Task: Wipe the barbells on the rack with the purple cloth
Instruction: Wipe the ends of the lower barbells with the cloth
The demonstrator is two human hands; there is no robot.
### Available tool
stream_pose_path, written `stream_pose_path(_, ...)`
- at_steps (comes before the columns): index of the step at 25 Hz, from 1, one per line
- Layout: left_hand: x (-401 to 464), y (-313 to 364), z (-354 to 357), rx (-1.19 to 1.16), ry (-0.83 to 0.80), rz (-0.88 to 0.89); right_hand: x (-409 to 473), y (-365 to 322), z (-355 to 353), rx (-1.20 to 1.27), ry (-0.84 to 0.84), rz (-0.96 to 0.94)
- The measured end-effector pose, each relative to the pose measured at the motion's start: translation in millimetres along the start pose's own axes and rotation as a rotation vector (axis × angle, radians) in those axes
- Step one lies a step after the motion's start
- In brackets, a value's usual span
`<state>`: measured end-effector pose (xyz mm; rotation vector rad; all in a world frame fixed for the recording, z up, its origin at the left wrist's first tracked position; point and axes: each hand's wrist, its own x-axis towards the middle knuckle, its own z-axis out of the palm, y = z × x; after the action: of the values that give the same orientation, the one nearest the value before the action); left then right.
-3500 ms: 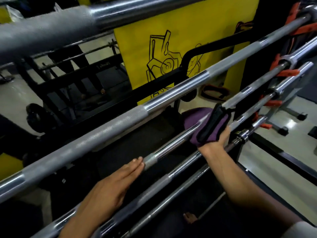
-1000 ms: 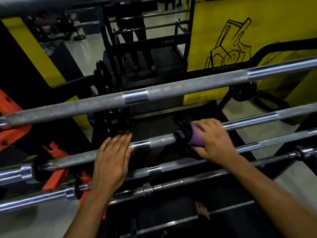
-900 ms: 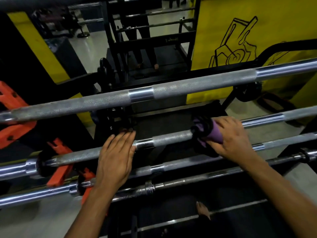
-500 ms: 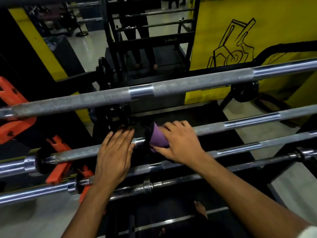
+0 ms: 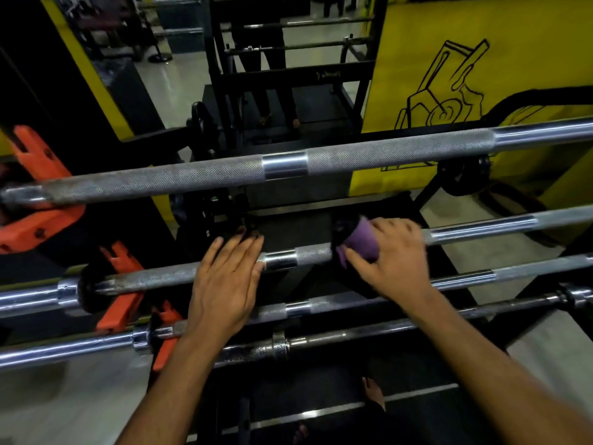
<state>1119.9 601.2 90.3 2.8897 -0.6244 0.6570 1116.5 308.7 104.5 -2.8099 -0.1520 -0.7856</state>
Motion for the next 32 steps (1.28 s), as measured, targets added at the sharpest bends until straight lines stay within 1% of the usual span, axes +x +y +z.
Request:
stream_pose_path(2,1,2,-2,-0.015,-0.012,0.017,3,-41,9,0.047,-0.095,-0.107)
stream_pose_path(4,-3,-1,-5,-0.036,-0.03,0.022,2,-53,7,0.111,-0.139,-0.161)
stream_pose_path(5,-9,-8,-7,-0.038,-0.023,-0.023,0,-50,4,0.149,-0.137,-0.179)
stream_pose_path(8,-29,-37,-14,0.016,0.031,-0.254,0,-45,-1,0.215,-0.15,-0.269)
stream_pose_path(10,-36,-45,-14,0.057,0.052,-0.304,8,-68,5,0.146,-0.238,-0.371)
stream_pose_path(12,-37,-43,-10,0.057,0.079,-0.302,15,-95,13,-0.003,-0.331,-0.409)
stream_pose_path(14,-36,-41,-9,0.046,0.096,-0.284,36,-115,8,-0.06,-0.416,-0.327)
stream_pose_path(17,-37,-46,-7,0.047,0.114,-0.275,73,-120,5,0.087,-0.68,-0.092)
stream_pose_path(18,-38,-46,-8,0.043,0.115,-0.272,74,-119,7,0.103,-0.727,-0.076)
stream_pose_path(19,-39,-45,-8,0.035,0.113,-0.269,68,-116,8,0.069,-0.662,-0.134)
stream_pose_path(20,-39,-44,-8,0.028,0.109,-0.269,56,-113,9,0.04,-0.494,-0.241)
stream_pose_path(22,-38,-47,-8,0.026,0.093,-0.282,29,-110,8,-0.029,-0.369,-0.425)
stream_pose_path(23,-39,-48,-7,0.026,0.086,-0.293,26,-109,8,-0.035,-0.377,-0.42)
stream_pose_path(24,-39,-48,-6,0.024,0.079,-0.302,37,-112,6,-0.007,-0.429,-0.325)
stream_pose_path(26,-38,-48,-8,0.008,0.052,-0.295,68,-118,9,0.084,-0.675,-0.018)
stream_pose_path(27,-38,-48,-11,-0.01,0.041,-0.277,77,-117,14,0.129,-0.745,0.031)
stream_pose_path(28,-39,-50,-17,-0.032,0.037,-0.251,78,-114,13,0.163,-0.762,-0.006)
stream_pose_path(29,-43,-55,-27,-0.048,0.047,-0.237,71,-110,12,0.17,-0.678,-0.155)
stream_pose_path(30,-49,-64,-38,-0.043,0.077,-0.251,57,-106,9,0.163,-0.541,-0.331)
stream_pose_path(31,-58,-77,-48,-0.008,0.114,-0.301,43,-102,10,0.106,-0.466,-0.514)
stream_pose_path(32,-66,-91,-55,0.042,0.147,-0.368,34,-97,12,0.042,-0.408,-0.643)
